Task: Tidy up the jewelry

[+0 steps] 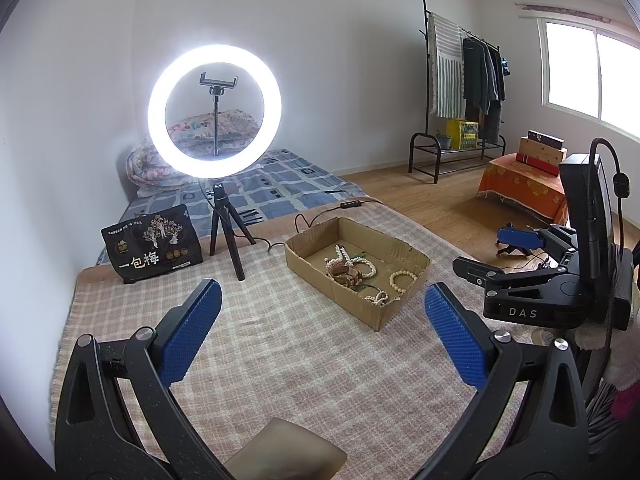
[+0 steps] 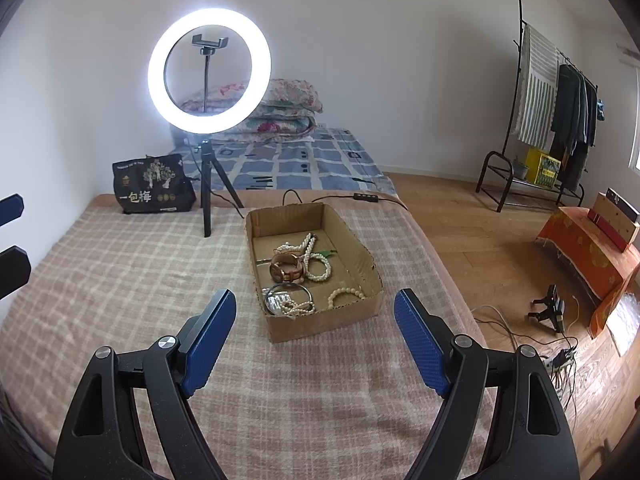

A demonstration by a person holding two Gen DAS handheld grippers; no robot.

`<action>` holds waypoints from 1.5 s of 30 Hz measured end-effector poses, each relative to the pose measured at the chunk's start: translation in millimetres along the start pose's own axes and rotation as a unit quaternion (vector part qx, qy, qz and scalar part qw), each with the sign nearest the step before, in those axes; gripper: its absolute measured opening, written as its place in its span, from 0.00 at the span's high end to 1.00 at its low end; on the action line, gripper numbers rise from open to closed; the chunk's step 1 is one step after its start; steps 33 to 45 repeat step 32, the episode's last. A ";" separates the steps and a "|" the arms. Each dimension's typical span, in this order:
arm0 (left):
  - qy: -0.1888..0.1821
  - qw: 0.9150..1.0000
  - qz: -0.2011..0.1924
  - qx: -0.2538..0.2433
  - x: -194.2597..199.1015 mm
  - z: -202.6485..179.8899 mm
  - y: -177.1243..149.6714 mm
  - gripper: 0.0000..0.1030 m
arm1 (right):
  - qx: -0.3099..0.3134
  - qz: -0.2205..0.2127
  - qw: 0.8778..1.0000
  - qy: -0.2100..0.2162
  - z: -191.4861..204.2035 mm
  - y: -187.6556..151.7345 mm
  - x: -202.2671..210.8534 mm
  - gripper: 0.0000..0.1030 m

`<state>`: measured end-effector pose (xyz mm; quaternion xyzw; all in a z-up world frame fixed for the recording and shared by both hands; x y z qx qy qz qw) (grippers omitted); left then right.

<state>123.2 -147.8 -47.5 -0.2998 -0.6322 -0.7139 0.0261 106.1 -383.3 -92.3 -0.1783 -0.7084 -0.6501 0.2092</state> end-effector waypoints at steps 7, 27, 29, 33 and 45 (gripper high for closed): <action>0.000 1.000 0.001 -0.002 0.1 0.0 0.1 0.00 | -0.002 0.000 1.000 0.002 -0.7 -0.7 1.0 0.21; 0.004 1.000 0.002 0.010 1.3 9.6 -6.2 0.00 | 0.003 0.005 1.000 0.002 -0.7 -0.2 -0.6 0.21; -0.002 1.000 0.001 0.009 2.8 9.6 -6.5 0.00 | 0.004 0.007 1.000 0.003 0.7 -0.4 -1.6 0.21; 0.000 1.000 -0.001 0.009 0.8 8.6 -3.9 0.00 | 0.006 0.009 1.000 0.005 1.9 -1.4 -2.2 0.21; 0.000 1.000 -0.001 0.009 0.8 8.6 -3.9 0.00 | 0.006 0.009 1.000 0.005 1.9 -1.4 -2.2 0.21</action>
Point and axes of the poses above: each gripper's, at about its wrist camera, not at the fingertips, and x roughly against the way its jaws point, z to its left, y to its top, the point moved 9 cm from there along -x, roughly the way its jaws point, and after that the axes turned 1 degree about z, right-handed, at the moved point
